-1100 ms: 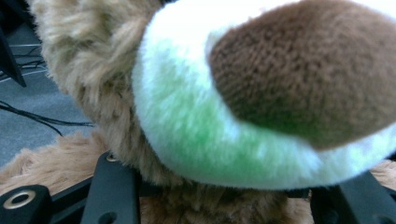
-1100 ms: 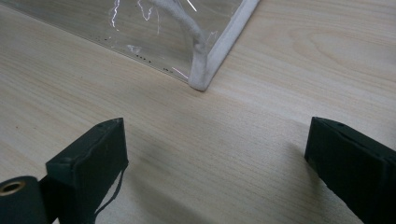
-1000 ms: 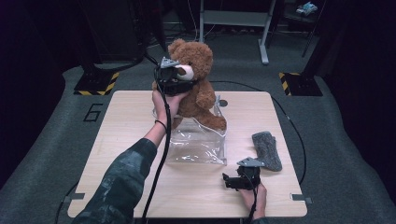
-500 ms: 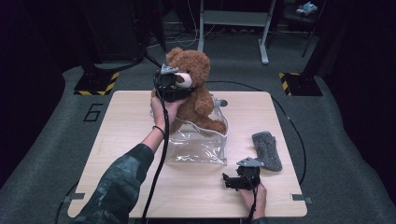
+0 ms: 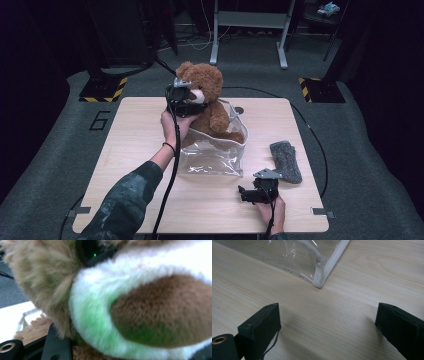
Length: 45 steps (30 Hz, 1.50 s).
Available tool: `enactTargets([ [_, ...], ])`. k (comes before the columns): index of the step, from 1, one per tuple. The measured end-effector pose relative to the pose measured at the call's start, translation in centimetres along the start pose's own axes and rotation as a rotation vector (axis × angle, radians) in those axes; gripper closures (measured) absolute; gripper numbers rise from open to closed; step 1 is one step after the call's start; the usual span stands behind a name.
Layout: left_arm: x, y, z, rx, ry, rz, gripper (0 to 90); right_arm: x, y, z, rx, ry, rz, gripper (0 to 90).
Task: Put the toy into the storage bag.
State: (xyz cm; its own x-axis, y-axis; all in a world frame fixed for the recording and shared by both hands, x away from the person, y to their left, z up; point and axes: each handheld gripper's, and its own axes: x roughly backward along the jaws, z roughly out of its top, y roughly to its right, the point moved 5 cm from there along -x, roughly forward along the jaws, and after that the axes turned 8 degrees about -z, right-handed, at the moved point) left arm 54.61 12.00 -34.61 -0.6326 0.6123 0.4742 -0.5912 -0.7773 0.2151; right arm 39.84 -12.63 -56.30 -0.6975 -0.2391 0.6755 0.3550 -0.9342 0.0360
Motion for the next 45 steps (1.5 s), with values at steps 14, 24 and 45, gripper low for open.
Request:
enactTargets([
  [14, -0.6, -0.3, -1.7, 0.008, -0.087, 0.01, 41.5, 0.0, 0.0, 0.0, 0.0, -0.003, -0.006, 5.5],
  [24, -1.8, -0.3, -2.6, -0.001, -0.161, 0.008, 40.8, 0.0, 0.0, 0.0, 0.001, -0.002, -0.007, 5.5],
  [45, -2.1, -0.7, -3.9, 0.028, -0.299, -0.037, 24.3, 0.0, 0.0, 0.0, 0.002, -0.002, -0.007, 5.5],
])
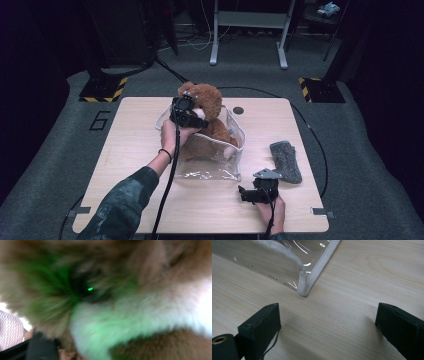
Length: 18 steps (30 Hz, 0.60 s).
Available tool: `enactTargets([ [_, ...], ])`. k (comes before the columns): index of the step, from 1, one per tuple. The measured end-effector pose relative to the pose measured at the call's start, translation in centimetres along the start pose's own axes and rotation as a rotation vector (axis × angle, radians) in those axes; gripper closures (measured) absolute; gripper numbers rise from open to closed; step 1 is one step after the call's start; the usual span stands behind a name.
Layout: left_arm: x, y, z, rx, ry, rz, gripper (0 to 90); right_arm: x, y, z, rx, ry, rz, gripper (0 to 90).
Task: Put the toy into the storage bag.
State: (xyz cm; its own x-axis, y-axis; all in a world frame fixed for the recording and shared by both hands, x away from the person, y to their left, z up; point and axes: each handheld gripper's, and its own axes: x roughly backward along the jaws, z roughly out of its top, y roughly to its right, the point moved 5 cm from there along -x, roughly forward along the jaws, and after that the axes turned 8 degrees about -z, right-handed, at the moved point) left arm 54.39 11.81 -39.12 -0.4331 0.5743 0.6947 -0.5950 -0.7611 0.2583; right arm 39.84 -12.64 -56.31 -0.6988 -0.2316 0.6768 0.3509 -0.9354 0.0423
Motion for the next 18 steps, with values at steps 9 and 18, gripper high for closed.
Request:
enactTargets([
  [9, 5.3, -0.5, -0.7, -0.013, 0.109, -0.001, 15.3, 0.0, 0.1, 0.0, 0.002, 0.002, -0.001, 5.5],
  [18, 9.4, -2.6, -3.8, 0.004, 0.142, 0.019, 14.1, 0.0, 0.0, 0.0, -0.007, 0.003, -0.004, 5.5],
])
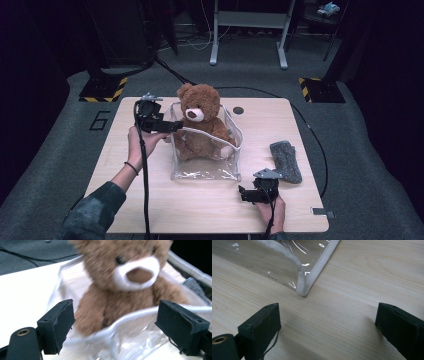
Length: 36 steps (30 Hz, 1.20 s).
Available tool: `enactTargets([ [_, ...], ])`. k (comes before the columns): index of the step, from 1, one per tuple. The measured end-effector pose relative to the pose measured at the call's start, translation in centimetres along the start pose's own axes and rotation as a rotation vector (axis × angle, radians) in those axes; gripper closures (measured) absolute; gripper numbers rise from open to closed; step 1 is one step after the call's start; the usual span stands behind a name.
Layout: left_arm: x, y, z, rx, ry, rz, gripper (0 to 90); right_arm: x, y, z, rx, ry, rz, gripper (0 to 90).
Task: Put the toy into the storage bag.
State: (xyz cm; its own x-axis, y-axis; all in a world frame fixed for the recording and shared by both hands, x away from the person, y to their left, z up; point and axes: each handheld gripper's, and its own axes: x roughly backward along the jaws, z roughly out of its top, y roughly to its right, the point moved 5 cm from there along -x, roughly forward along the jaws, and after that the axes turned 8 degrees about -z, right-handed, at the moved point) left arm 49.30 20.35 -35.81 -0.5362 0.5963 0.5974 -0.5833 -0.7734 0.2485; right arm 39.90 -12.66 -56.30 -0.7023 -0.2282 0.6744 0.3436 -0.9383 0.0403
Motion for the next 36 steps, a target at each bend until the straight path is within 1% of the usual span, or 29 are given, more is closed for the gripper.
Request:
enactTargets([
  [2, 0.9, -0.7, -0.9, 0.017, 0.027, 0.008, 13.6, 0.0, 0.0, 0.0, 0.004, 0.002, -0.002, 5.5],
  [3, 0.9, -0.7, -0.9, 0.017, 0.027, 0.008, 13.5, 0.0, 0.0, 0.0, 0.004, 0.002, -0.002, 5.5],
  [4, 1.8, -1.3, -1.9, 0.026, 0.032, 0.012, 13.3, 0.0, 0.0, 0.0, -0.001, 0.0, -0.002, 5.5],
  [5, 1.8, -1.3, -1.9, 0.026, 0.032, 0.012, 13.3, 0.0, 0.0, 0.0, -0.001, 0.0, -0.002, 5.5],
  [6, 2.5, -1.8, -3.0, 0.03, 0.04, 0.022, 13.2, 0.0, 0.0, 0.0, 0.008, -0.004, -0.002, 5.5],
  [7, 2.8, -2.0, -3.6, 0.033, 0.043, 0.02, 13.2, 0.0, 0.0, 0.0, 0.008, -0.004, -0.002, 5.5],
  [9, 3.3, -2.7, -5.0, 0.028, 0.047, 0.045, 13.2, 0.0, 0.0, 0.0, 0.004, -0.004, 0.0, 5.4],
  [10, 3.5, -3.0, -5.8, 0.024, 0.042, 0.056, 13.3, 0.0, -0.1, 0.0, 0.001, -0.002, -0.002, 5.4],
  [12, 3.5, -3.7, -7.5, 0.044, 0.031, 0.054, 13.2, 0.0, 0.0, 0.0, 0.009, -0.007, -0.007, 5.3],
  [13, 3.4, -4.0, -8.4, 0.04, 0.013, 0.06, 13.0, 0.0, 0.0, 0.0, 0.014, -0.006, -0.007, 5.3],
  [14, 3.4, -4.0, -8.4, 0.04, 0.013, 0.06, 12.9, 0.0, 0.0, 0.0, 0.014, -0.006, -0.007, 5.3],
  [16, 2.8, -4.8, -11.3, 0.043, -0.011, 0.078, 12.9, -0.1, 0.0, 0.0, 0.022, -0.005, -0.011, 5.2],
  [17, 2.5, -5.0, -12.3, 0.051, -0.021, 0.079, 13.0, -0.1, 0.0, 0.0, 0.022, -0.005, -0.012, 5.3],
  [18, 2.5, -5.0, -12.3, 0.051, -0.021, 0.079, 12.9, -0.1, 0.0, 0.0, 0.022, -0.005, -0.012, 5.3],
  [19, 2.0, -5.6, -14.3, 0.059, -0.036, 0.093, 12.9, -0.1, -0.1, 0.0, 0.029, -0.005, -0.013, 5.2],
  [20, 1.6, -5.8, -15.3, 0.073, -0.042, 0.088, 13.1, -0.1, -0.1, 0.0, 0.027, -0.006, -0.015, 5.2],
  [23, 0.7, -6.3, -17.8, 0.077, -0.079, 0.102, 12.6, -0.1, -0.2, 0.0, 0.023, -0.008, -0.021, 5.0],
  [24, 0.7, -6.3, -17.8, 0.077, -0.079, 0.102, 12.7, -0.1, -0.2, 0.0, 0.023, -0.008, -0.021, 5.0],
  [25, 0.4, -6.6, -18.7, 0.058, -0.094, 0.105, 12.7, -0.1, -0.1, 0.0, 0.039, -0.01, -0.024, 5.0],
  [26, 0.1, -6.7, -19.4, 0.048, -0.11, 0.109, 12.3, -0.2, -0.3, 0.0, 0.03, -0.01, -0.026, 4.8],
  [27, -0.4, -6.8, -20.4, 0.059, -0.111, 0.114, 12.1, -0.2, -0.3, 0.0, 0.027, -0.009, -0.035, 4.7],
  [28, -0.4, -6.8, -20.4, 0.059, -0.111, 0.114, 12.1, -0.2, -0.3, 0.0, 0.027, -0.01, -0.035, 4.8],
  [29, -0.8, -7.1, -21.3, 0.044, -0.118, 0.136, 11.9, -0.2, -0.3, 0.0, 0.026, -0.01, -0.035, 4.7],
  [30, -0.8, -7.1, -21.3, 0.044, -0.118, 0.136, 11.4, -0.2, -0.3, 0.0, 0.026, -0.01, -0.035, 4.7],
  [31, -1.2, -7.3, -22.2, 0.044, -0.119, 0.129, 11.4, -0.2, -0.3, 0.0, 0.037, -0.009, -0.026, 4.4],
  [32, -1.2, -7.3, -22.2, 0.044, -0.119, 0.129, 11.4, -0.2, -0.2, 0.0, 0.038, -0.009, -0.032, 4.4],
  [33, -1.6, -7.4, -22.7, 0.049, -0.07, 0.167, 10.9, -0.2, -0.3, 0.0, 0.036, -0.009, -0.033, 4.2],
  [35, -1.8, -7.4, -22.9, 0.004, -0.074, 0.194, 11.2, -0.2, -0.3, 0.0, 0.037, -0.01, -0.033, 4.2],
  [36, -1.8, -7.3, -23.1, -0.015, -0.061, 0.208, 11.1, -0.2, -0.3, 0.0, 0.037, -0.011, -0.033, 4.2],
])
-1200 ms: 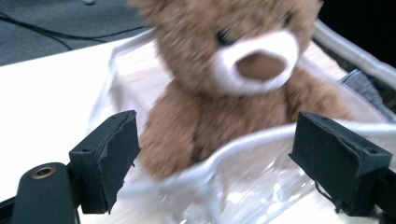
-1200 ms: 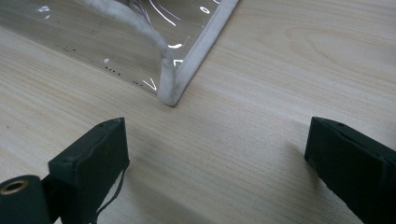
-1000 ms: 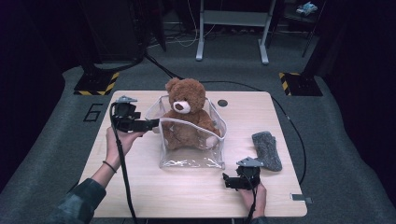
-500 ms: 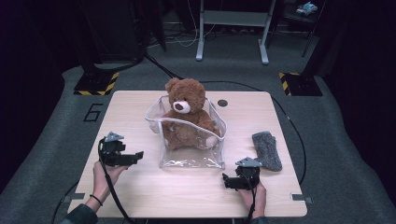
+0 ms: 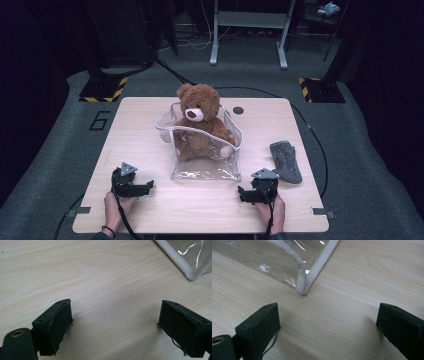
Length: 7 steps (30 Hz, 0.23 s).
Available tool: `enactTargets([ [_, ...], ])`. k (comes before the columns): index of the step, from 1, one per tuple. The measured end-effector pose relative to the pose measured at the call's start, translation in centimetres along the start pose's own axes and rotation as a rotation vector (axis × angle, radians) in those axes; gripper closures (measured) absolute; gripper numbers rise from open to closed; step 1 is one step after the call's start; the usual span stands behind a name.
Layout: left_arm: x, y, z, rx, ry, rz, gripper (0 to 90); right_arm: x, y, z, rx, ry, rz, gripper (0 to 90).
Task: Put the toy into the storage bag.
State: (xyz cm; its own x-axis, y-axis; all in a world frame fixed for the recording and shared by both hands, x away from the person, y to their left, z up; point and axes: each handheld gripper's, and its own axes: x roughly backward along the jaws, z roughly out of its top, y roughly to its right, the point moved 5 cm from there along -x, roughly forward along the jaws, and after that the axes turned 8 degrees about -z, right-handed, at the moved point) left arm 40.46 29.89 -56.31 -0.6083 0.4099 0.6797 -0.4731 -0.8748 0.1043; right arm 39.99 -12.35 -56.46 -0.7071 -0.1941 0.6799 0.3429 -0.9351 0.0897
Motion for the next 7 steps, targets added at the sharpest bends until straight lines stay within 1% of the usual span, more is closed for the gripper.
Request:
enactTargets([
  [1, -0.07, 0.15, -0.19, -0.004, 0.016, 0.002, 10.7, -0.01, 0.0, 0.01, 0.0, 0.0, 0.0, 4.1],
  [2, -0.08, 0.18, -0.2, -0.001, 0.02, 0.001, 10.4, 0.01, -0.03, 0.01, 0.0, -0.002, 0.004, 3.8],
  [4, -0.06, 0.12, -0.19, -0.002, 0.021, 0.006, 10.4, 0.01, 0.03, -0.03, 0.01, -0.007, 0.001, 3.7],
  [5, -0.09, 0.13, -0.19, -0.002, 0.023, 0.007, 10.3, -0.03, -0.03, 0.01, -0.001, -0.005, -0.004, 3.6],
  [7, -0.08, 0.13, -0.19, -0.002, 0.023, 0.007, 10.4, -0.02, -0.01, 0.0, 0.002, -0.006, -0.002, 3.6],
])
